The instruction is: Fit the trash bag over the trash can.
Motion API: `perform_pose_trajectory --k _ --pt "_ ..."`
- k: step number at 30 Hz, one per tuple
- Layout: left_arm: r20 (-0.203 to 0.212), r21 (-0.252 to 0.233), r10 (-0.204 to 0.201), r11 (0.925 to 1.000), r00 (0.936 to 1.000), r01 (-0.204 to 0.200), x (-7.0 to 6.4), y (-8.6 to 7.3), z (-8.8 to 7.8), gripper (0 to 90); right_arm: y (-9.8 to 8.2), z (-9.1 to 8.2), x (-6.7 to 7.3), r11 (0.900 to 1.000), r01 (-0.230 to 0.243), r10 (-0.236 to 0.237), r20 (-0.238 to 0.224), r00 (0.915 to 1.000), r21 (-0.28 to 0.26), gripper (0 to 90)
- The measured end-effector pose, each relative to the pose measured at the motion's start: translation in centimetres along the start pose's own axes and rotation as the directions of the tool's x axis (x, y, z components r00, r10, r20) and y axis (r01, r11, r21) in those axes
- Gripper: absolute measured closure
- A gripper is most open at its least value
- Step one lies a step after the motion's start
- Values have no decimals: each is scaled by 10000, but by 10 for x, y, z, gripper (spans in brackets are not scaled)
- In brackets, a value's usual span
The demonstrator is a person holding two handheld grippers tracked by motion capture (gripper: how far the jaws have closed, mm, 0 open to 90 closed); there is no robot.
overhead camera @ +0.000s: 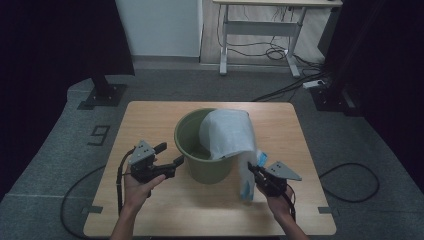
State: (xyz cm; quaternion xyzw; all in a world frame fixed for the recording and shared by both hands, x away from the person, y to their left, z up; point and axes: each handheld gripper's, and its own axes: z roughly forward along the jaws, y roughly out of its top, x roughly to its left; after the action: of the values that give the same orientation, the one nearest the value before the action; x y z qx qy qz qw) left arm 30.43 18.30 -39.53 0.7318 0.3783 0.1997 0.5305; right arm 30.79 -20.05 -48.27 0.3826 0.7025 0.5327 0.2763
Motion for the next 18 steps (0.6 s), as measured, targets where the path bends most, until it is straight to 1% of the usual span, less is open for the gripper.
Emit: perform_pose_trajectory --k 2,3,4,5,6,7,8,9,10,11,12,13,14,15,16,18 --pt "-82 -53 -23 10000 10000 23 -2 3 1 211 12 -7 -7 9996 99 -95 131 9999 -281 872" --pt "-245 -57 -105 9999 9996 104 -3 6 2 209 24 -12 -10 9988 213 -204 187 9996 -450 873" --pt "-245 -57 -105 9999 9996 104 -3 6 2 210 24 -12 -10 9988 213 -204 187 9996 -450 873" --pt "-476 -27 -107 9999 9988 106 -3 10 3 210 34 -16 -13 9976 351 -336 261 9991 -592 873" --pt "-476 -27 -107 9999 9988 106 -3 10 3 210 37 -16 -13 9973 381 -366 254 9990 -628 873" --pt "-722 -71 -273 9996 9970 269 -2 15 5 210 42 -17 -13 9969 445 -432 210 9988 -652 873" --pt "-722 -71 -273 9996 9970 269 -2 15 5 210 42 -17 -13 9969 445 -432 210 9988 -652 873" --pt "-1120 -146 -495 9987 9925 482 -1 21 7 210 50 -17 -12 9956 634 -623 181 9979 -691 874" --pt "-1120 -146 -495 9987 9925 482 -1 21 7 211 55 -16 -11 9952 713 -706 122 9974 -672 874" --pt "-1354 -198 -672 9977 9885 651 -1 27 10 209 59 -15 -10 9945 817 -814 75 9967 -658 873" --pt "-1354 -198 -672 9977 9885 651 -1 27 10 204 59 -15 -10 9945 817 -814 75 9967 -658 873" --pt "-1443 -212 -745 9972 9867 721 -5 33 14 199 67 -12 -8 9939 912 -913 10 9958 -620 874" --pt "-1434 -200 -702 9975 9872 680 -8 35 16 195 71 -11 -7 9938 938 -940 -4 9956 -589 874" --pt "-1434 -200 -702 9975 9872 680 -8 35 16 193 75 -10 -6 9936 979 -981 -4 9952 -561 875" --pt "-1415 -163 -635 9980 9879 618 -11 38 18 193 75 -10 -6 9936 979 -981 -4 9952 -561 875" --pt "-1320 -107 -489 9988 9900 479 -18 42 22 188 85 -7 -5 9926 1087 -1087 36 9941 -541 875"
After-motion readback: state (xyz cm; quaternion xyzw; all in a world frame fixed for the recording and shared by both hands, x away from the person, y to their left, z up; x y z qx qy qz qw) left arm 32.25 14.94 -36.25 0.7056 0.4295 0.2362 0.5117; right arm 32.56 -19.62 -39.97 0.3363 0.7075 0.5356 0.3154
